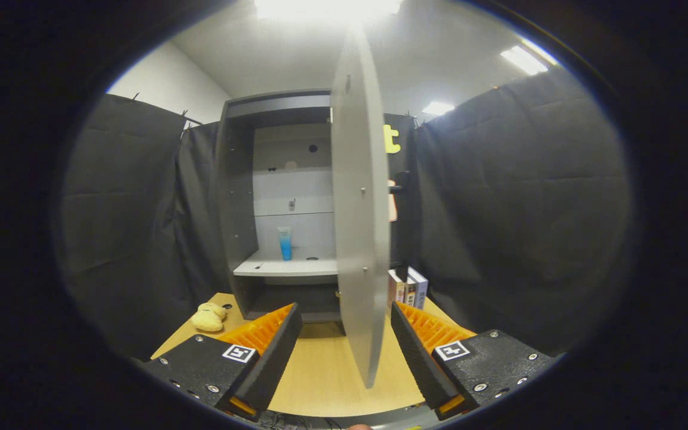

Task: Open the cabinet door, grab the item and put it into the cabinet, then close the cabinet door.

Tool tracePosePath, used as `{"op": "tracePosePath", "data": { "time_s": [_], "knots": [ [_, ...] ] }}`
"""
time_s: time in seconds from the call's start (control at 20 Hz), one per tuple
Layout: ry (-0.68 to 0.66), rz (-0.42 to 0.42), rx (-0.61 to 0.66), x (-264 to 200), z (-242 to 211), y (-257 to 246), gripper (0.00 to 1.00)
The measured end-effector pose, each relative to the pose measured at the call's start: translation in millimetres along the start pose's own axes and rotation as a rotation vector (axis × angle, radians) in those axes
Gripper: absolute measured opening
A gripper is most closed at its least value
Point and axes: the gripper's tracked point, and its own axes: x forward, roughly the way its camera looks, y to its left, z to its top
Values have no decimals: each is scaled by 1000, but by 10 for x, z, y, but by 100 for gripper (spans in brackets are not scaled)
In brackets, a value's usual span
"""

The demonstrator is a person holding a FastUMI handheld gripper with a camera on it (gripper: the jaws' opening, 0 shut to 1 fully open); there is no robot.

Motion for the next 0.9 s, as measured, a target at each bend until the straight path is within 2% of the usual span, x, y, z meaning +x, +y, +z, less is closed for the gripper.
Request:
{"op": "tracePosePath", "data": {
  "time_s": [0.15,0.3,0.6,0.75,0.9],
  "knots": [
    [1,-51,-12,41,8,-421,93],
    [4,-63,-5,201,45,-733,93],
    [14,13,-34,723,164,-957,93],
    [19,74,-30,799,187,-834,93],
    [11,96,-37,816,156,-781,91]
  ]
}}
